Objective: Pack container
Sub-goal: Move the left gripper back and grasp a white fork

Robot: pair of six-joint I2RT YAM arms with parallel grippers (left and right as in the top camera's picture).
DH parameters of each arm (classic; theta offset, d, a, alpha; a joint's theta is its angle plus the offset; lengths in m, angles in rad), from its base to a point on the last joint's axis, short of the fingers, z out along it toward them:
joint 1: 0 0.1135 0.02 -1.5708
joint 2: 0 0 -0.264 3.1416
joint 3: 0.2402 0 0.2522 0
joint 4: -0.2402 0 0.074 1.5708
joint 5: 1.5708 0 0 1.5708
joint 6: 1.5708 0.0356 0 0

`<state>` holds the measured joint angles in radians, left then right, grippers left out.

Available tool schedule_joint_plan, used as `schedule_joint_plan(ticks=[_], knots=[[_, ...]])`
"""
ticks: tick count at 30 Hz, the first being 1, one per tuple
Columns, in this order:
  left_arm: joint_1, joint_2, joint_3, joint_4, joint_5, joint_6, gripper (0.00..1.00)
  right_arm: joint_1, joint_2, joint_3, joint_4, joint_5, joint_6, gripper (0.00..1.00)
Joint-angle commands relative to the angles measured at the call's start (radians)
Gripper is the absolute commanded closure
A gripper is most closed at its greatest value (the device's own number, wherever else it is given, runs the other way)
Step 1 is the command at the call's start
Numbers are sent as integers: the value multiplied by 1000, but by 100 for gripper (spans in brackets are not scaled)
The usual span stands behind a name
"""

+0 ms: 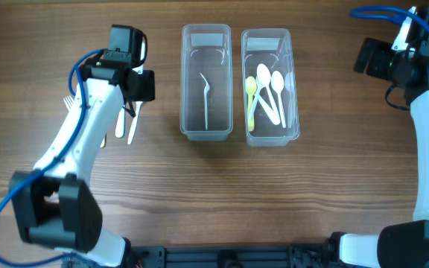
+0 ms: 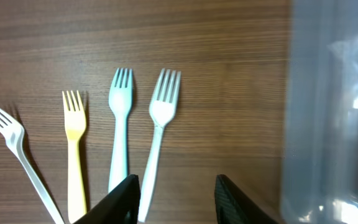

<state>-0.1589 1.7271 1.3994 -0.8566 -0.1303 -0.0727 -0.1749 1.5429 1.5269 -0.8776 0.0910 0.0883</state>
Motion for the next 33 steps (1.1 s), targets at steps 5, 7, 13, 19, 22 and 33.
schedule_joint_plan(ticks=[5, 7, 13, 19, 22, 33], knots=[[48, 183, -14, 54, 10, 17, 56, -2, 6, 3, 2, 14, -6, 0], [51, 234, -14, 67, 10, 17, 56, -2, 6, 3, 2, 14, -6, 0], [59, 350, -15, 98, 31, 17, 56, -2, 6, 3, 2, 14, -7, 0], [63, 406, -20, 135, 36, 16, 56, -2, 5, 3, 2, 14, -6, 0], [68, 406, -32, 148, 36, 16, 56, -2, 6, 3, 2, 14, -6, 0], [74, 404, -39, 131, 56, 13, 96, -2, 6, 3, 2, 14, -6, 0]])
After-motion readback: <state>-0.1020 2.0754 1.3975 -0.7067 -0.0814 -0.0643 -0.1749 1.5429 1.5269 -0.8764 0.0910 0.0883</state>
